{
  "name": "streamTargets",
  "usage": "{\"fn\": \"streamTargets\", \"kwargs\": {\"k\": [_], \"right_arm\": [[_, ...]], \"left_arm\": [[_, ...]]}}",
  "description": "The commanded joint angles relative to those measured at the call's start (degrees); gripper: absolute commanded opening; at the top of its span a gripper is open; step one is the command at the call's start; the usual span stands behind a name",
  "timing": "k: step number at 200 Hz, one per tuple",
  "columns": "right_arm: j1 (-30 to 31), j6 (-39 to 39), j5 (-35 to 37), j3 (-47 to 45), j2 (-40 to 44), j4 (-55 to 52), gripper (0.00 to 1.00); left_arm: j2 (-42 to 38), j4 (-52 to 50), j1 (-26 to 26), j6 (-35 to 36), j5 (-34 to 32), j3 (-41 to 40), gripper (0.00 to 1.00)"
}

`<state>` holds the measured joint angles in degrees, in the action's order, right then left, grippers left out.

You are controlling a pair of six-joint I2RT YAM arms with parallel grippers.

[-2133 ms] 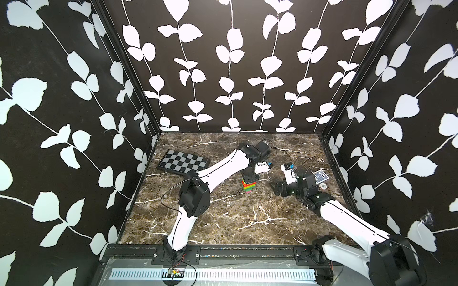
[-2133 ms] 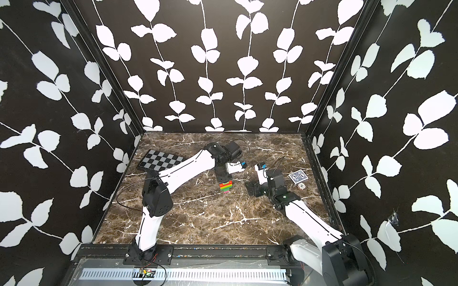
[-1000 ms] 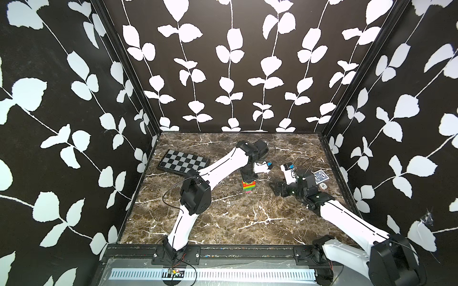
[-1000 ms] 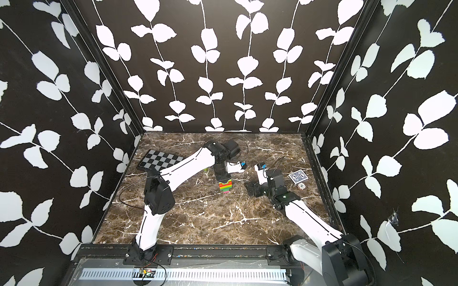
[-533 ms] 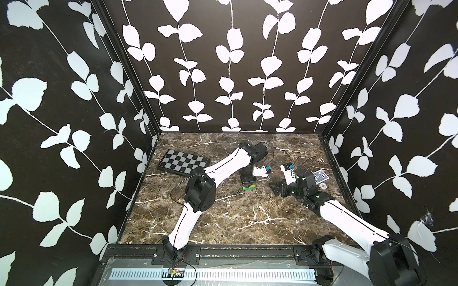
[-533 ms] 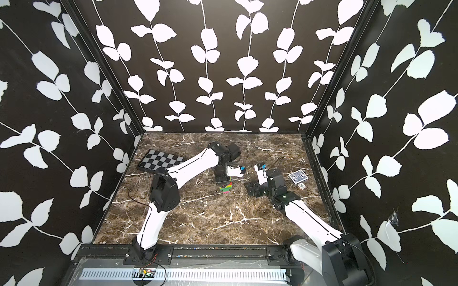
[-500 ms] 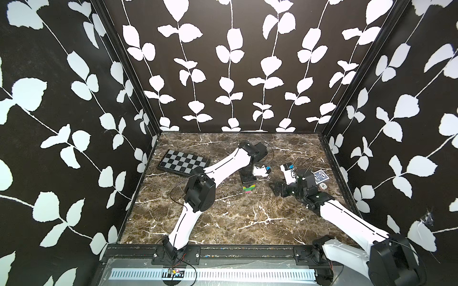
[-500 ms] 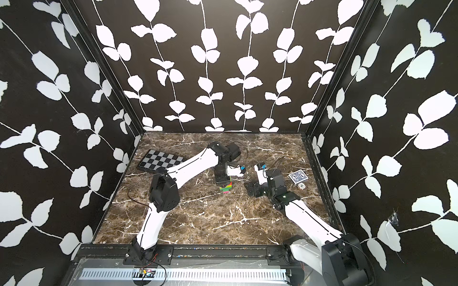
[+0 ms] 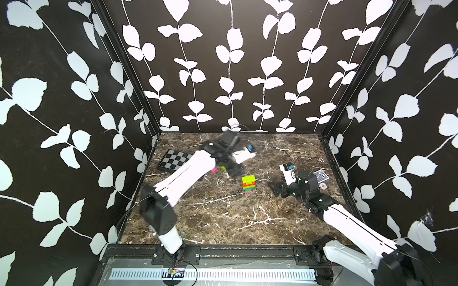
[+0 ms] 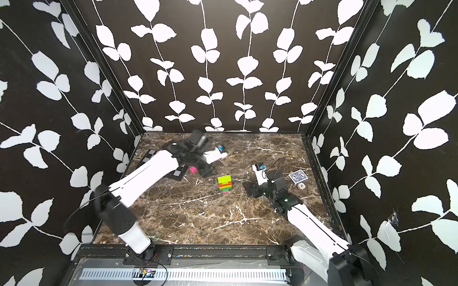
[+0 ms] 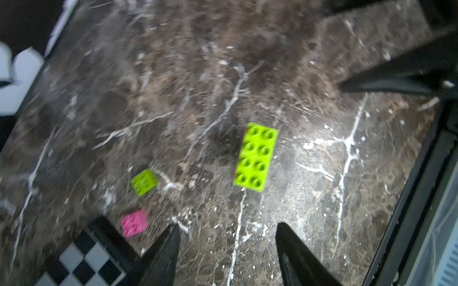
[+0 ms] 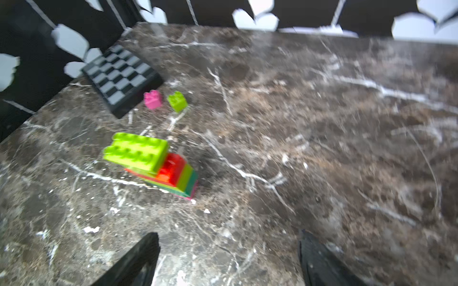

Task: Assemble a carrot with lego
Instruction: Assemble the lego brick with the lego brick, then pick up the lego brick from the center of the board.

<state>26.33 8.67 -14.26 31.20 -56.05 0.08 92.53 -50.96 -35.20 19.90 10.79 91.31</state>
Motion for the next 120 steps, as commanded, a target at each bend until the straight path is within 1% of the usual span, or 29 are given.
{"fn": "streamTargets", "kwargs": {"k": [1,14,24,71,100,120], "right_arm": [[2.8,-3.5,2.5,-0.3,1.0,3.1,0.87],[3.2,-3.3,2.6,-0.2,0.3,3.9,0.87],[3.3,-3.2,2.5,0.0,-0.4,4.0,0.87],[3.6,-2.3,2.8,-0.6,-1.8,4.3,0.88],[3.6,-2.2,3.2,-0.4,-2.4,3.8,0.88],[3.6,-2.1,3.0,-0.1,-3.0,3.8,0.88]], "left_arm": [[-0.4,10.3,7.4,-11.3,1.9,-6.2,0.66],[3.0,9.7,10.3,-13.8,1.4,-6.2,0.66],[5.9,8.9,11.2,-14.1,1.3,-5.4,0.67],[19.4,7.7,10.9,-12.1,-2.0,1.7,0.71],[24.9,6.9,10.3,-10.0,-4.8,5.8,0.71],[27.4,7.2,10.0,-9.0,-6.8,7.2,0.71]]}}
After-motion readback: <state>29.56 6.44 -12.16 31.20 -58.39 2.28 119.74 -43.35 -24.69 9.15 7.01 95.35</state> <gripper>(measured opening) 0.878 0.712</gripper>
